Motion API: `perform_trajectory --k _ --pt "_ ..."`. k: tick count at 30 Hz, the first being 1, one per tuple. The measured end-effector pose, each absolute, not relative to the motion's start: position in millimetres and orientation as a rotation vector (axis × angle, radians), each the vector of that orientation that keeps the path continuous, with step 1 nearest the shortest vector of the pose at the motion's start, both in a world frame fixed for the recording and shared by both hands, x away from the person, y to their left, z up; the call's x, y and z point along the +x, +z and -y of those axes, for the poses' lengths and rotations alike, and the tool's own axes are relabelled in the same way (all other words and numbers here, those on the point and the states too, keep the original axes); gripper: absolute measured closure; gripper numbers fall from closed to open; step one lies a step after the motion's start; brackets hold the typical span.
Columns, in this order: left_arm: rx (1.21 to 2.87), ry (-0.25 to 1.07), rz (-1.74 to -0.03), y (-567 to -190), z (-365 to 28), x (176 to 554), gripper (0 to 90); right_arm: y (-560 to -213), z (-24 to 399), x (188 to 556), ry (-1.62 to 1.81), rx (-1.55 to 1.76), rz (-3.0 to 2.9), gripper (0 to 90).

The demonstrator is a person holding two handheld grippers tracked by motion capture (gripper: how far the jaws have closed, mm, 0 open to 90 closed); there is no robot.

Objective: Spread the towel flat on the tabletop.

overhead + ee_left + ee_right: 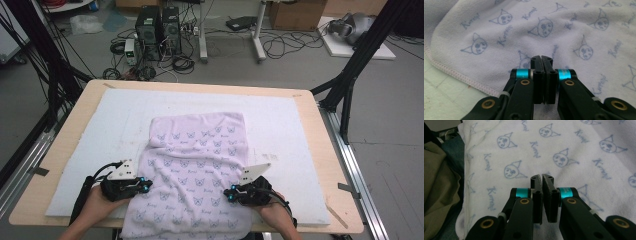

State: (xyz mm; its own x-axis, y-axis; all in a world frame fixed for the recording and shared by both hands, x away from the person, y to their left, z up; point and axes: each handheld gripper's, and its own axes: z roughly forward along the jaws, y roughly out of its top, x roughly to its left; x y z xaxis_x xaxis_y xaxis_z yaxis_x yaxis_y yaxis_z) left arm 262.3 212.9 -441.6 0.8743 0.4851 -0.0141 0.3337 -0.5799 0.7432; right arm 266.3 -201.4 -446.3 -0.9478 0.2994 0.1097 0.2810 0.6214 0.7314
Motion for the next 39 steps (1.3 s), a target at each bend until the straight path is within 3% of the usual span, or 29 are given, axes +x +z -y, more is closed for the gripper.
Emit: perform_trajectory --k 14,16,17,19,22,24,27,39 --pt "2.256 0.218 -0.551 -435 -225 219 88.3 -434 210 233 1.323 0.422 -2.842 88.8" --pt "2.246 0.214 -0.537 -433 -224 214 87.4 -430 213 226 1.355 0.419 -2.832 86.7" --pt "2.238 0.229 -0.542 -431 -224 213 84.0 -429 215 226 1.359 0.426 -2.824 81.5" --pt "2.217 0.220 -0.549 -428 -224 218 72.3 -427 218 229 1.363 0.453 -2.815 74.4" --pt "2.227 0.208 -0.559 -431 -217 230 65.9 -428 212 232 1.333 0.437 -2.814 68.0" --pt "2.252 0.188 -0.564 -436 -211 235 67.2 -433 202 236 1.295 0.425 -2.834 66.2" --pt "2.262 0.155 -0.548 -439 -208 239 79.0 -441 194 243 1.265 0.417 -2.854 66.0" --pt "2.178 0.297 -0.637 -425 -212 290 70.3 -425 202 299 1.210 0.541 -2.718 65.4"
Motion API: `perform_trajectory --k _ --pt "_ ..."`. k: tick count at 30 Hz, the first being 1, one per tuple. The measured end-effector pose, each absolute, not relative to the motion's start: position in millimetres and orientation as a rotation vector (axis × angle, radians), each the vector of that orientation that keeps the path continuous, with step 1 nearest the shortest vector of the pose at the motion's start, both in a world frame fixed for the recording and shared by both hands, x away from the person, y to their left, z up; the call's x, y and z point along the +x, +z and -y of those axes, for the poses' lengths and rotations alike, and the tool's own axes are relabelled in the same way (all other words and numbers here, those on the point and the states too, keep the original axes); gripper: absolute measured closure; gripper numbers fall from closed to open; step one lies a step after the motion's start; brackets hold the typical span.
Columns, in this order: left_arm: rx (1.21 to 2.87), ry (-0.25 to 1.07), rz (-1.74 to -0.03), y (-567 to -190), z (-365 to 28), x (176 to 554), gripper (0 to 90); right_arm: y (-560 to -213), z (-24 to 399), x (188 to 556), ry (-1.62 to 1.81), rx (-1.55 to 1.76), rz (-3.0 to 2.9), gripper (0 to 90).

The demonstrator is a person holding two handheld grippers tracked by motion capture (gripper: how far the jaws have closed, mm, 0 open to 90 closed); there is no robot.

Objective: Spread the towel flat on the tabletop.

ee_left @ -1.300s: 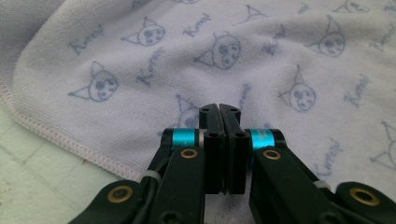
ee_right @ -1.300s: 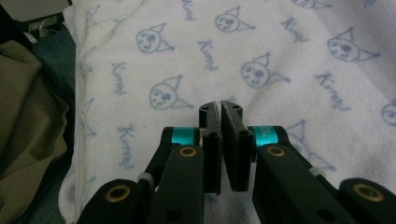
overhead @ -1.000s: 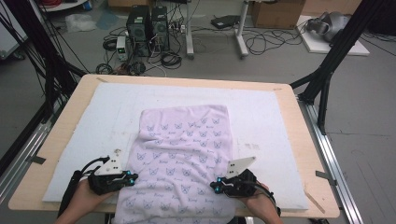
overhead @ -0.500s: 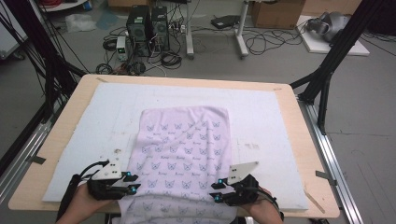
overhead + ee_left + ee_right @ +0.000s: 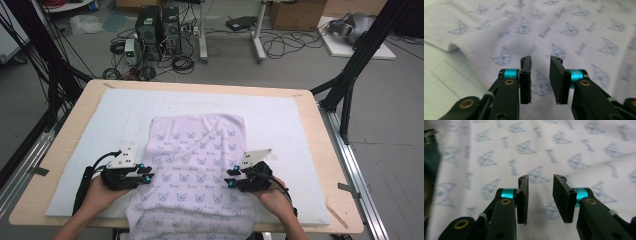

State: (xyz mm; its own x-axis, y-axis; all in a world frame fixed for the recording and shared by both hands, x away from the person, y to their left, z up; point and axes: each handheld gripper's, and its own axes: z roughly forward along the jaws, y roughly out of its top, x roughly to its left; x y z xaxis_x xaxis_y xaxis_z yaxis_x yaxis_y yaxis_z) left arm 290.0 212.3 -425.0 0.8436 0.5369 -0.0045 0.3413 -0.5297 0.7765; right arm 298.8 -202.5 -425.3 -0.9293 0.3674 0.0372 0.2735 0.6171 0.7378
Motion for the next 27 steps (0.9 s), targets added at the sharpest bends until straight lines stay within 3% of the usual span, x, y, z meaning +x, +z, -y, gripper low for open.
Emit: perform_trajectory --k 13,27 --pt "2.099 0.353 -0.720 -410 -207 342 73.1 -412 220 350 1.187 0.653 -2.618 63.8" --pt "2.088 0.381 -0.796 -397 -210 388 70.3 -385 231 402 1.204 0.744 -2.532 59.5"
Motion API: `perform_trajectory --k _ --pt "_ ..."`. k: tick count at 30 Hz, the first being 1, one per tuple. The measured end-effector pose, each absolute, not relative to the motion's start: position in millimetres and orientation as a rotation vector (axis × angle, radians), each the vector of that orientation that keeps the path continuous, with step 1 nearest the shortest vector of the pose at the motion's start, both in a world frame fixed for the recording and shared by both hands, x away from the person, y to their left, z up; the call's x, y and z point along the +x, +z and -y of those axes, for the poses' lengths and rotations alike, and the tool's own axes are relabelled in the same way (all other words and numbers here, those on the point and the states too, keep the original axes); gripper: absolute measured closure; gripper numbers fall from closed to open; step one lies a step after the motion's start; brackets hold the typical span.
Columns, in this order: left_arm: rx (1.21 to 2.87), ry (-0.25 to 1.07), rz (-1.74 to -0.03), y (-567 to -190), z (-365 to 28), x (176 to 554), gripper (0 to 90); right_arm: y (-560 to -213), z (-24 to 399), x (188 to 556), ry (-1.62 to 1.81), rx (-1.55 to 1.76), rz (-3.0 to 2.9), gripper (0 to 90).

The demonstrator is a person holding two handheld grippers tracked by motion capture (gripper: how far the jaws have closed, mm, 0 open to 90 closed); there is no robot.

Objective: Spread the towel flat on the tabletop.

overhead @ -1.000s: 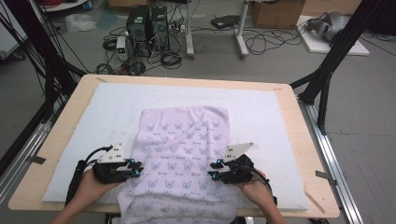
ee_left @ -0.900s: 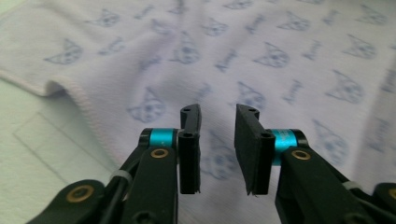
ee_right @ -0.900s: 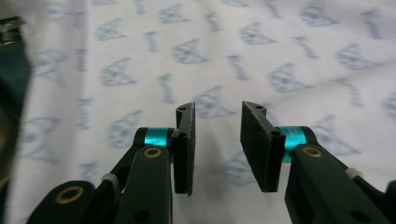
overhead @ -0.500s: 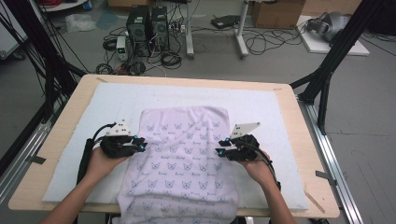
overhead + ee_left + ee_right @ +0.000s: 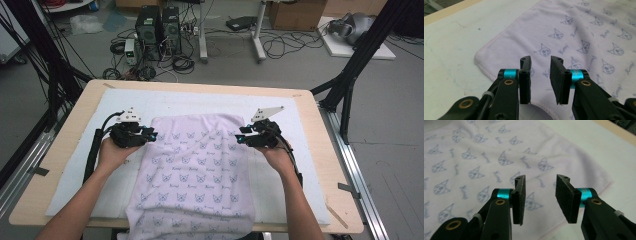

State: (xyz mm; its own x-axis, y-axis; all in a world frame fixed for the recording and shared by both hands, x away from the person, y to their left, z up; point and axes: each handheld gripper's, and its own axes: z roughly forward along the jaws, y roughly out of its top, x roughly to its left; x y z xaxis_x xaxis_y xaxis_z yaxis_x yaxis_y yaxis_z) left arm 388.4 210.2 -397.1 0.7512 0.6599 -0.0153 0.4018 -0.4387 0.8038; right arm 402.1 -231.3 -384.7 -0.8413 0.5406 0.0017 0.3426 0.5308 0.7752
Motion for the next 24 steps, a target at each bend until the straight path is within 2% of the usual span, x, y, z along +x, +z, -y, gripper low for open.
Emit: perform_trajectory --k 6,13,15,16,17,18,19,20,24 --pt "2.113 0.373 -0.836 -412 -210 402 68.8 -392 232 418 1.186 0.794 -2.519 57.8" --pt "2.156 0.362 -0.936 -441 -209 420 64.8 -420 232 437 1.121 0.916 -2.541 57.1" --pt "2.160 0.381 -0.933 -441 -207 420 69.7 -426 230 440 1.087 0.937 -2.558 57.1" --pt "2.168 0.403 -0.926 -440 -205 419 76.4 -430 228 442 1.062 0.937 -2.572 57.5" --pt "2.173 0.422 -0.932 -440 -203 419 85.5 -434 225 443 1.028 0.937 -2.585 60.1" --pt "2.177 0.426 -0.935 -440 -202 419 87.5 -438 222 443 1.020 0.938 -2.583 65.9" --pt "2.181 0.429 -0.941 -439 -201 421 87.9 -438 222 443 1.036 0.944 -2.573 79.2" --pt "2.190 0.462 -0.954 -438 -200 422 88.2 -438 222 444 1.061 0.941 -2.590 86.4" --pt "2.154 0.547 -0.980 -422 -201 433 88.5 -429 221 445 1.045 0.930 -2.568 88.3"
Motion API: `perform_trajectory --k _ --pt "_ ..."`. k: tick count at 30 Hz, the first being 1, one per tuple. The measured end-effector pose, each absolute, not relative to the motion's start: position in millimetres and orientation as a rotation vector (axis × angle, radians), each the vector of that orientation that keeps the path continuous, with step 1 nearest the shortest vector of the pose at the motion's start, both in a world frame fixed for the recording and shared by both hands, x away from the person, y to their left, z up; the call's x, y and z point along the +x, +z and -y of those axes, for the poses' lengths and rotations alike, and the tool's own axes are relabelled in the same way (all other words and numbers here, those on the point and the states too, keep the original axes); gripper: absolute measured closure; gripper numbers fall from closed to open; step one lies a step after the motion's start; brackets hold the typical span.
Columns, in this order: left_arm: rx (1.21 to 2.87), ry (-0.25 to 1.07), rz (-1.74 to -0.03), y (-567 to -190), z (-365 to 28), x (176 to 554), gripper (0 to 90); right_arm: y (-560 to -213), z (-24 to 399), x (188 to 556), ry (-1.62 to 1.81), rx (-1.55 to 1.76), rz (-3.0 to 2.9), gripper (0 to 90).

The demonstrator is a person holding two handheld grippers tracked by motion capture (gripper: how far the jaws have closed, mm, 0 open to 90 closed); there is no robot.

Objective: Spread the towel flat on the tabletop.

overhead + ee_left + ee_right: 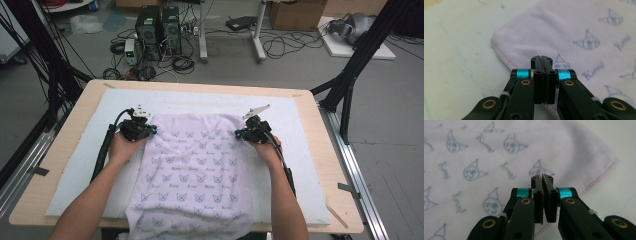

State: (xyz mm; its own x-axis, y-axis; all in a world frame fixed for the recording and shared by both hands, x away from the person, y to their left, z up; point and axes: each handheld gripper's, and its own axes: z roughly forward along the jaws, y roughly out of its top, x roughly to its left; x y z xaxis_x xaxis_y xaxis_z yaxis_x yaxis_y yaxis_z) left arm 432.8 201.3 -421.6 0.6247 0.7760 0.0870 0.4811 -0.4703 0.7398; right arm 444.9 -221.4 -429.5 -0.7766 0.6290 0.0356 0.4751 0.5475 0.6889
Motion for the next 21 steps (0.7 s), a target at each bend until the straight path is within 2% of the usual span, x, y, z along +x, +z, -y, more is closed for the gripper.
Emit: perform_trajectory --k 5,6,7,8,9,14,21 --pt "2.076 0.645 -1.007 -393 -202 447 86.5 -398 234 448 1.100 0.958 -2.445 87.6" --pt "2.069 0.649 -1.026 -391 -202 448 82.5 -397 235 447 1.095 0.969 -2.413 84.3" --pt "2.065 0.621 -1.036 -390 -204 449 74.7 -396 238 447 1.100 0.996 -2.386 76.3" --pt "2.078 0.601 -1.033 -391 -204 448 71.5 -397 241 448 1.119 1.038 -2.384 70.9" --pt "2.092 0.583 -1.026 -393 -205 446 70.1 -399 243 448 1.132 1.059 -2.406 69.6" --pt "2.100 0.539 -0.959 -401 -211 424 66.4 -405 240 428 1.163 0.984 -2.469 65.2" --pt "2.108 0.484 -0.846 -408 -221 378 62.8 -395 227 385 1.231 0.827 -2.527 59.6"
